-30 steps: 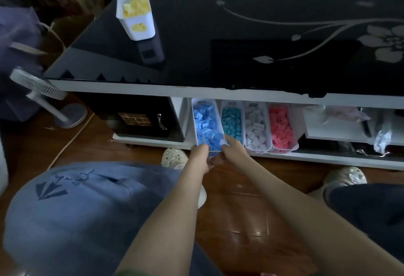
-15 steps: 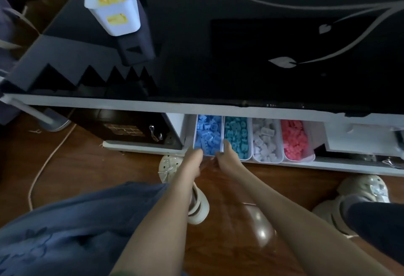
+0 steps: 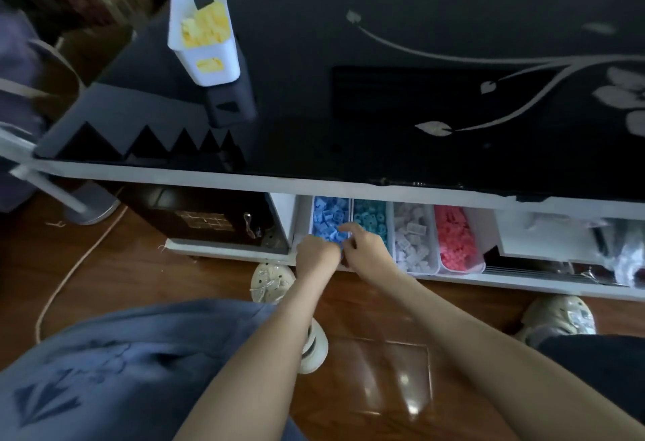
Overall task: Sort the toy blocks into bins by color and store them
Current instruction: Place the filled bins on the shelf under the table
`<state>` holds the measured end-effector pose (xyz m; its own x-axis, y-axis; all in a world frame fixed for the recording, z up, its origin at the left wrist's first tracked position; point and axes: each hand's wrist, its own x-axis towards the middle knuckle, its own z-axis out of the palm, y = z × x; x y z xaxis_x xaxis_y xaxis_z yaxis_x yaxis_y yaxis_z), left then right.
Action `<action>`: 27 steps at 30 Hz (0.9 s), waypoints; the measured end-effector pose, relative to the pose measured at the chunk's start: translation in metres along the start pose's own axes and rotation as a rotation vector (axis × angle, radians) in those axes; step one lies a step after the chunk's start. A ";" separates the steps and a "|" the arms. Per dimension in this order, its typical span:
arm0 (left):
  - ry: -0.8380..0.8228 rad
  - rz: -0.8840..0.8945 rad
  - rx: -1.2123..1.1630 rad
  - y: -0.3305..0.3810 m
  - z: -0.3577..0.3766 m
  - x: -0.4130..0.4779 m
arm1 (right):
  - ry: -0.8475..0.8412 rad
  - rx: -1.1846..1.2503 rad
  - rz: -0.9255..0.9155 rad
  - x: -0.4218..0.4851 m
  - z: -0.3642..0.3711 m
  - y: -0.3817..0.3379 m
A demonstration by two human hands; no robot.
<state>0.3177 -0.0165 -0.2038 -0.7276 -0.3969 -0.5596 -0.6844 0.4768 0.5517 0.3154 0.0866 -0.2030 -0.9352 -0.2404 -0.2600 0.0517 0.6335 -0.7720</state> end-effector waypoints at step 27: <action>0.264 0.372 0.035 0.053 -0.239 -0.033 | -0.020 -0.370 -0.605 0.101 -0.038 -0.268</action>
<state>0.2936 -0.1654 -0.0083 -0.9141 -0.3776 -0.1476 -0.3751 0.6494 0.6615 0.1935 -0.0796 -0.0004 -0.7553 -0.6405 0.1390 -0.6009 0.5920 -0.5371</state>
